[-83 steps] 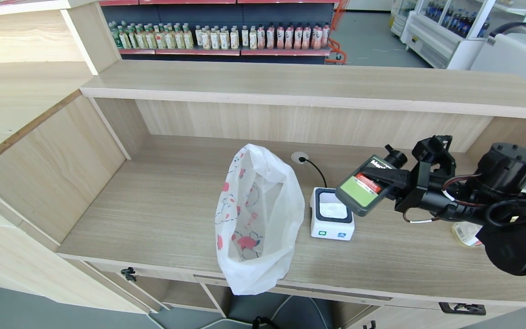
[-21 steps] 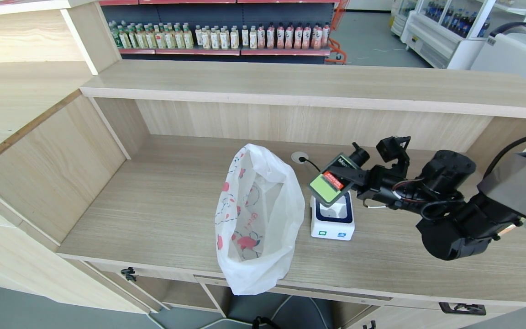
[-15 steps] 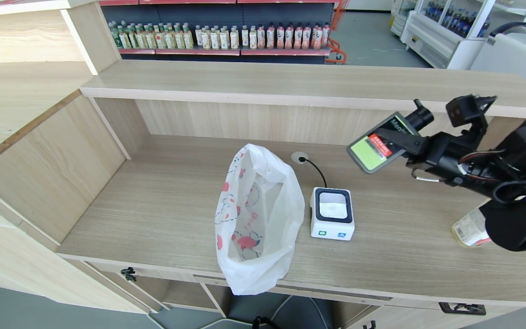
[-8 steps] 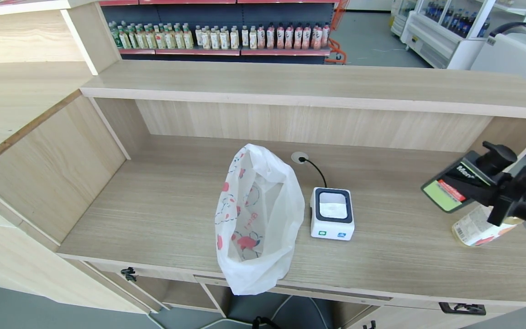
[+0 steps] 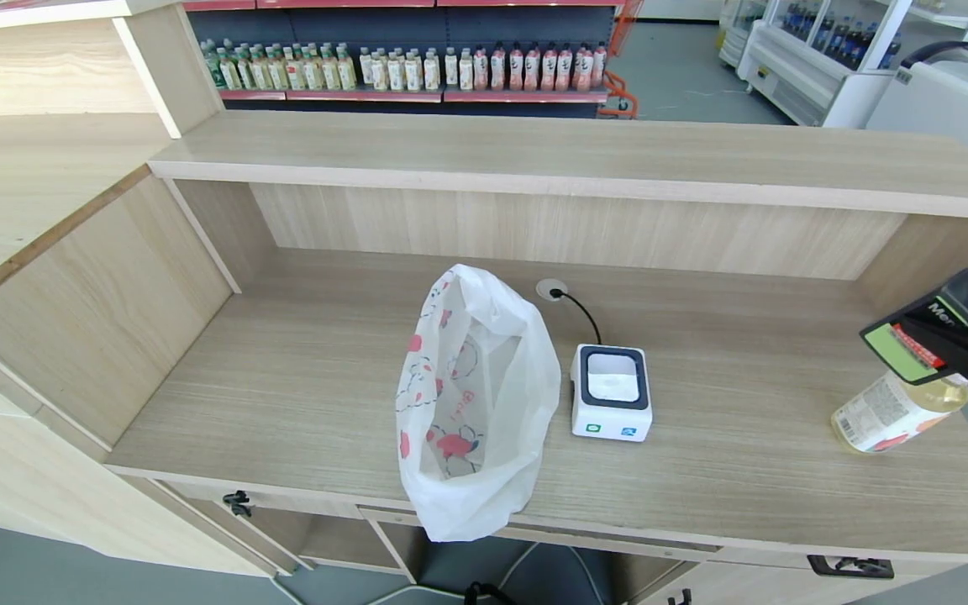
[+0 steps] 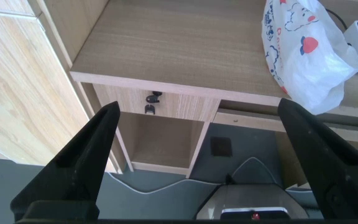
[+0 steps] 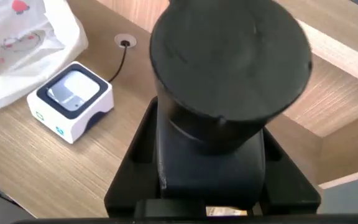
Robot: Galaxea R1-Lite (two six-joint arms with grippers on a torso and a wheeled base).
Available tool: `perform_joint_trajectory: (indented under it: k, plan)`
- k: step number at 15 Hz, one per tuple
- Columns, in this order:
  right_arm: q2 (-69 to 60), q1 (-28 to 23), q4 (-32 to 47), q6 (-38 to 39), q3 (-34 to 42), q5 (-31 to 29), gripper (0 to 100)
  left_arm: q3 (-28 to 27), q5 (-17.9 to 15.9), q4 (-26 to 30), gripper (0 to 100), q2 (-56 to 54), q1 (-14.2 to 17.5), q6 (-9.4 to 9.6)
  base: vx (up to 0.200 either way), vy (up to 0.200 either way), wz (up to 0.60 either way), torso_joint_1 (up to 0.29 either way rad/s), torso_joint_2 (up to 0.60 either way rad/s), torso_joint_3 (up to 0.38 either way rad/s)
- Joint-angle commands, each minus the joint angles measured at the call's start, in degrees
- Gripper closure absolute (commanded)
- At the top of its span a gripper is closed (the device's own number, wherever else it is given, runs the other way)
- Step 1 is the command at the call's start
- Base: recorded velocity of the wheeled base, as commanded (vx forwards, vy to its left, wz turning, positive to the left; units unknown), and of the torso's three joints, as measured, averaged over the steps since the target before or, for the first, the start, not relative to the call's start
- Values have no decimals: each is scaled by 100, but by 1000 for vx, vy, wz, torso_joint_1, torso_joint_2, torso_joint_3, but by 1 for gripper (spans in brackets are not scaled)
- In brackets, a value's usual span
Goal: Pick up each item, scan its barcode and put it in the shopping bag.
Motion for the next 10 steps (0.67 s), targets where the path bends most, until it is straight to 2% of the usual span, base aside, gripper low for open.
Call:
perform_joint_trajectory:
  k: [1, 6, 10]
  plan:
    - [-28, 346, -158, 203, 211, -176, 100, 1, -2, 0, 0, -2, 0, -4, 0, 0, 0, 0, 0, 0]
    - [455, 724, -193, 344, 0, -677, 100, 1, -2, 0, 0, -2, 0, -4, 0, 0, 0, 0, 0, 0]
    - [517, 724, -193, 344, 53, -730, 100, -8, -11, 18, 0, -2, 0, -4, 0, 0, 0, 0, 0, 0]
